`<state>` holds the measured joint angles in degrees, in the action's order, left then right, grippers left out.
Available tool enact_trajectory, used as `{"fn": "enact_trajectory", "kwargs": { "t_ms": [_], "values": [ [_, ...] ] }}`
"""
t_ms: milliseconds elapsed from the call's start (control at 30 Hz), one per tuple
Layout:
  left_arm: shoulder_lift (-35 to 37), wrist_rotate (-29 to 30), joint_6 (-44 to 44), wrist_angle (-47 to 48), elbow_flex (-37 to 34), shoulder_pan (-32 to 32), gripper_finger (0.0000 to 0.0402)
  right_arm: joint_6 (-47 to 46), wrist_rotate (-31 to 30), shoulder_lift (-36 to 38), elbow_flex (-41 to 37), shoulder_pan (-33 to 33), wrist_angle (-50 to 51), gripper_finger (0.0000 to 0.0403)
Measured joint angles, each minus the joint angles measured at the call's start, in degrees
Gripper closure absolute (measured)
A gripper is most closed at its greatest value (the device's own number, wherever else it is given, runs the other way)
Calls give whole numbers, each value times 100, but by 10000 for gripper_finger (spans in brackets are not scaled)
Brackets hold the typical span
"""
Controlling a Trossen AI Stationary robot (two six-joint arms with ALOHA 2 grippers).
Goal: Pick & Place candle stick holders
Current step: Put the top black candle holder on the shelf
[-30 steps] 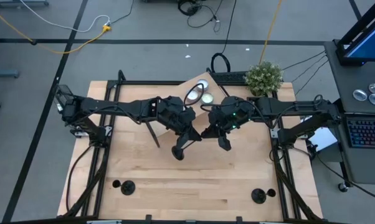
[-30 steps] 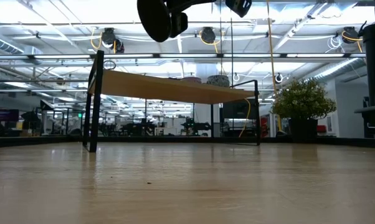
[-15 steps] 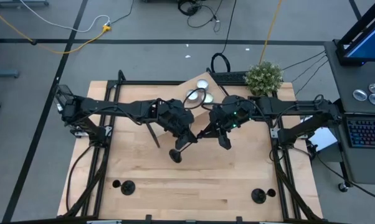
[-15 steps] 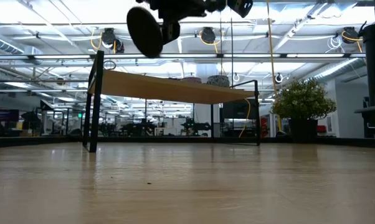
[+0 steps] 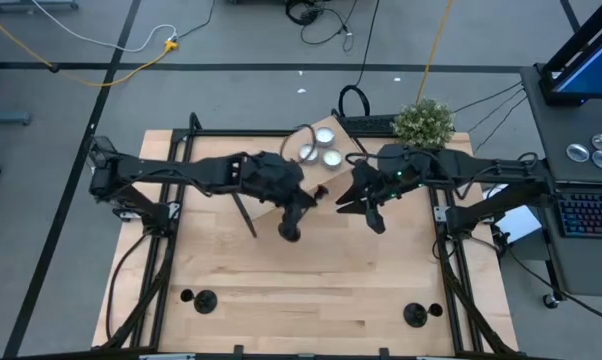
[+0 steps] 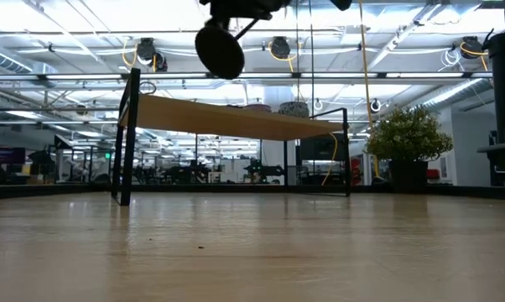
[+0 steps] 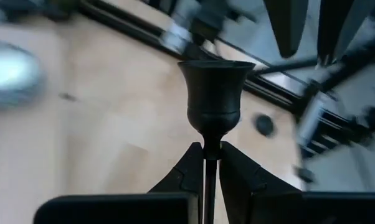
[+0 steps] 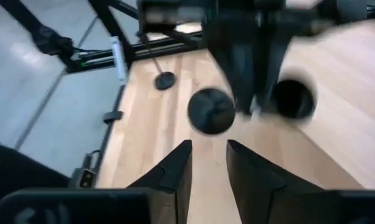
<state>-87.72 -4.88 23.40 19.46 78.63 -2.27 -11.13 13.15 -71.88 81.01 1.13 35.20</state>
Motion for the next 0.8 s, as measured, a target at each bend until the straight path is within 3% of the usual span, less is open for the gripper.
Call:
{"fn": "enact_trajectory", "kwargs": {
  "t_ms": [233,467,633,800],
  "values": [
    [784,1832,-892,1,2,-2,373,-11,-576,226,0,4,351,321],
    [1494,3294,-1546,138,-159,-2,373,-9,-588,254,0,4,325,323],
    [1865,3931,-1661,-61,-683,0,373,4,-589,254,-2,4,365,323],
    [2280,4197,-1741,-1192,-1606,14,373,6,-586,259,-85,2,432,326]
  ]
}}
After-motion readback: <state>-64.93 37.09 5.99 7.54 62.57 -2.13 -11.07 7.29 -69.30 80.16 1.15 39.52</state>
